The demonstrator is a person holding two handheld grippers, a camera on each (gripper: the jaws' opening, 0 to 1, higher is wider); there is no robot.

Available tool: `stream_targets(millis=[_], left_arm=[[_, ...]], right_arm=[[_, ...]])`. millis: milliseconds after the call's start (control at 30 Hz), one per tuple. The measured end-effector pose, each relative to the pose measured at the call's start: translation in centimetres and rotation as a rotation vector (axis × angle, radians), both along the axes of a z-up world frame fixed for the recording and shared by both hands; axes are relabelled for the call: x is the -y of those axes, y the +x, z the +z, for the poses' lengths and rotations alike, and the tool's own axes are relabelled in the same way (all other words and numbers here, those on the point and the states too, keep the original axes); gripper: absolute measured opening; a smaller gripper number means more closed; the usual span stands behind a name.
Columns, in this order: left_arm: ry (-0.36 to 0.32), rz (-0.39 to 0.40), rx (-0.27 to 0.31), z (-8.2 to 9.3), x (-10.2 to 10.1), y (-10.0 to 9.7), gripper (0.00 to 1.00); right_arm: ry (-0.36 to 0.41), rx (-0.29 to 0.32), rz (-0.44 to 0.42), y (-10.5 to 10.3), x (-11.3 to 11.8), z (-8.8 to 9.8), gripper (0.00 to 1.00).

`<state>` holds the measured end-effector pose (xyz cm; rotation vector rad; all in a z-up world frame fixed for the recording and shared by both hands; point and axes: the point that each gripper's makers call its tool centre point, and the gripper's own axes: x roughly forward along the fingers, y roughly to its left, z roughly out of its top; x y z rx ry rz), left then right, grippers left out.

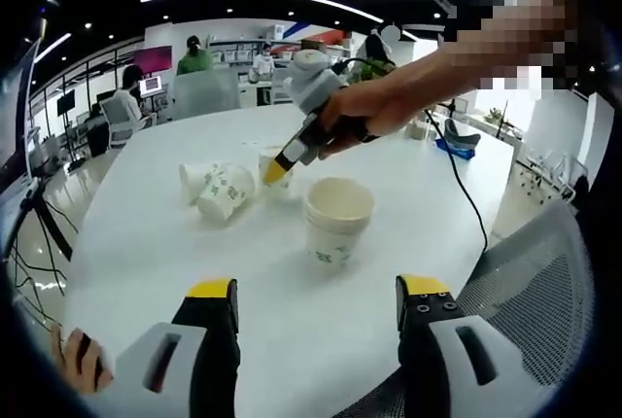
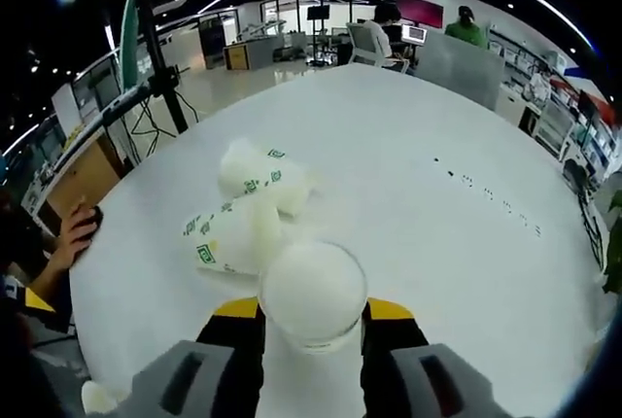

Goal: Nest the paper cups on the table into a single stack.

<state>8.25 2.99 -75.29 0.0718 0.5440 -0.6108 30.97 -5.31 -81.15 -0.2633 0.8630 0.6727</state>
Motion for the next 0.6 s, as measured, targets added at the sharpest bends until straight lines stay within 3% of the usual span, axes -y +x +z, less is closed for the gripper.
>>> stream_targets(millis=[267, 433, 600], left_arm=[[0.003, -0.009, -0.001, -0.1, 0.2, -0.1, 0.64], [0.005, -0.015, 0.002, -0.1, 0.2, -0.1, 0.64], [0.004, -0.019, 0.005, 0.0, 0.3, -0.2, 0.64]], right_arm=[[0.020, 0.017, 0.001, 0.0, -0.2, 0.9, 0.36], [0.032, 0.033, 0.004, -0.9, 0.2, 2.7, 0.36], [0.041, 0.052, 0.003, -1.1, 0.6, 3.3, 0.36]])
